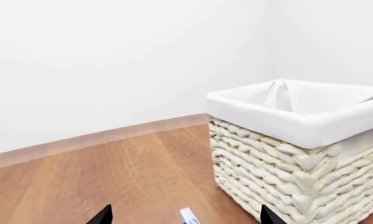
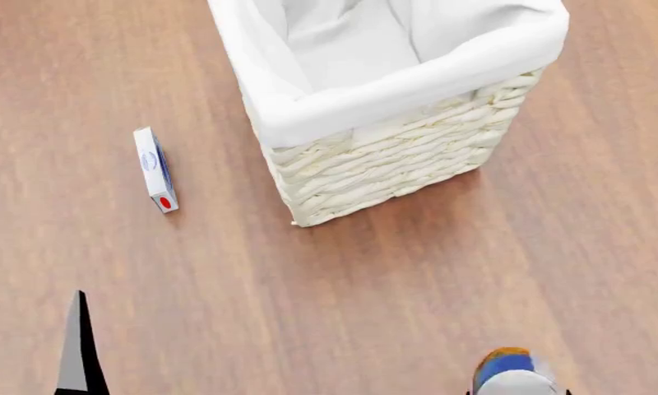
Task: Pick up the alphabet soup and the cream cheese box, and put them in the basket.
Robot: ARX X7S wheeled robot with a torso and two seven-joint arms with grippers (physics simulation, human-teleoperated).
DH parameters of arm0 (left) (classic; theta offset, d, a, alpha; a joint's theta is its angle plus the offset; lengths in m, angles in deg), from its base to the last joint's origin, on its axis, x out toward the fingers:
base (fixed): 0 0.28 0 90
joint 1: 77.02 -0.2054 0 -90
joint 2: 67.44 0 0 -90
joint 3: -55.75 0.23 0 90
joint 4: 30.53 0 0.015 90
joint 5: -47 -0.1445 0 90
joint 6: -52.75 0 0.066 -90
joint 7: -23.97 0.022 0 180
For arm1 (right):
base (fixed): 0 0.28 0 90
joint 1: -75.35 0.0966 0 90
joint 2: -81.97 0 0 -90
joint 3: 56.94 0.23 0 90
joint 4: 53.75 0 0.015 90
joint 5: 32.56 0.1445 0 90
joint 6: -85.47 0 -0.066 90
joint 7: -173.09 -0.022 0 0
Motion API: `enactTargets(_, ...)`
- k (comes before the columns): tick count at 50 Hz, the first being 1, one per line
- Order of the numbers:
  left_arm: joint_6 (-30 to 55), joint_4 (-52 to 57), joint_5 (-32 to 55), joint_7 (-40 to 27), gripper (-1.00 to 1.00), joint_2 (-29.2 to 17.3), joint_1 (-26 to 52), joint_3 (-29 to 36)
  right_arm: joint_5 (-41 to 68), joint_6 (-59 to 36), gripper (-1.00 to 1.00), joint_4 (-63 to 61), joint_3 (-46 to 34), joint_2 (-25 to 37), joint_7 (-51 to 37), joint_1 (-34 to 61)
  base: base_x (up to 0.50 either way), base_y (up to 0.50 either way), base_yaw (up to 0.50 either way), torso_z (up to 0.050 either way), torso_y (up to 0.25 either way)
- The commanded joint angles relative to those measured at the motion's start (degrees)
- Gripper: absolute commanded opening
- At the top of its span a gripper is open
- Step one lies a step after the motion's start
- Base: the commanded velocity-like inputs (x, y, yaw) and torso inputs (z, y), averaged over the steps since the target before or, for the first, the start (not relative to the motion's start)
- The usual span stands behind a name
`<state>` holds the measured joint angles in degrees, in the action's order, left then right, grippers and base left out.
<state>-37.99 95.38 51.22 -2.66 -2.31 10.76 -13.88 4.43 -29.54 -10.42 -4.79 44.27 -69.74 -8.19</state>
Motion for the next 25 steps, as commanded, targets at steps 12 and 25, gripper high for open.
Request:
enactTargets(12, -0.21, -0.27, -0.01, 0.03, 1.0, -0.1, 0.36, 0.54, -15.65, -3.04, -1.0, -13.3, 3.75, 5.58, -1.4, 27.34, 0.0, 0.0, 0.0, 0.0, 0.0)
enactTargets(25, -1.06, -1.11, 0.86, 0.92, 1.0, 0.29, 1.85, 1.31, 2.15, -1.9, -1.0, -2.84, 3.89, 1.75, 8.37, 60.55, 0.0, 0.0, 0.0, 0.0, 0.0)
